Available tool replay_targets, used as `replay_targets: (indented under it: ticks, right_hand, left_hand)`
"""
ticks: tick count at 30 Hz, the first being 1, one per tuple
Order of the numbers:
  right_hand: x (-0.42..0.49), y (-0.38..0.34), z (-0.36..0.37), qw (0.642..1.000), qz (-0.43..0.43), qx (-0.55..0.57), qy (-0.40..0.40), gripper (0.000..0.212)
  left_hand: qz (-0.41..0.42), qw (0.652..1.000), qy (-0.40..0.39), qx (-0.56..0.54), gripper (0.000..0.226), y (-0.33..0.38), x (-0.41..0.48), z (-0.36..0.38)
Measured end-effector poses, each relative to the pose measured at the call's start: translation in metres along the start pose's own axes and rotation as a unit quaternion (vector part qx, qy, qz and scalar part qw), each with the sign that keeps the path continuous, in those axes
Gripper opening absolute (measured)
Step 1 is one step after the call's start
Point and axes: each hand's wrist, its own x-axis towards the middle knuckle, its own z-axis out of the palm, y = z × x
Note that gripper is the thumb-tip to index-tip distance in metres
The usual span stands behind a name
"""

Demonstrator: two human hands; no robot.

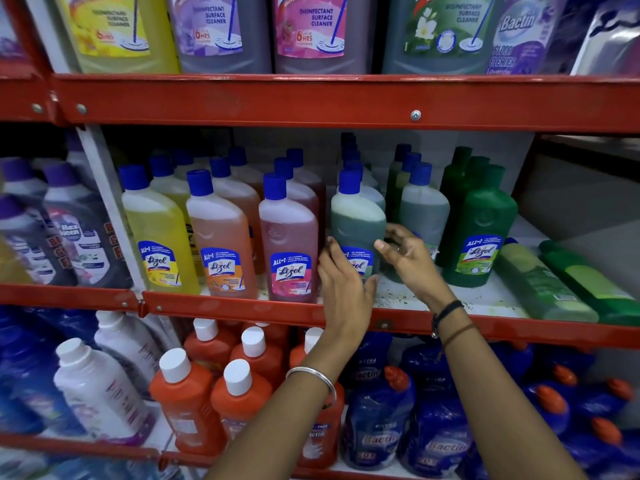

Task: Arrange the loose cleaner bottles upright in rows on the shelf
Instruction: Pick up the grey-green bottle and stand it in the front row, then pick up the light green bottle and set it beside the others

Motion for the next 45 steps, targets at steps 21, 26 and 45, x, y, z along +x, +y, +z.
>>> replay_targets:
  ticks: [21, 26, 45]
  right_hand:
    - [-0.058, 0.026, -0.211, 0.835, 0.222, -0.473, 0.172, 0.042]
    - [-0.055, 0.034, -0.239, 0.804, 0.285, -0.516, 0.079, 0.031]
    - [-0.051, 0.022, -0.257, 0.919, 0.284, -0.252, 0.102, 0.038]
  left_hand:
    - [0.093, 0.954, -0.226, -0.171, 0.049, 0.15, -0.03, 0.105]
    - [-0.036, 0.917, -0.384, -0.101, 0.037, 0.191, -0.024, 0.151]
    - [-0.288, 0.817, -0.354, -0.352, 0.044, 0.191, 0.008, 0.171]
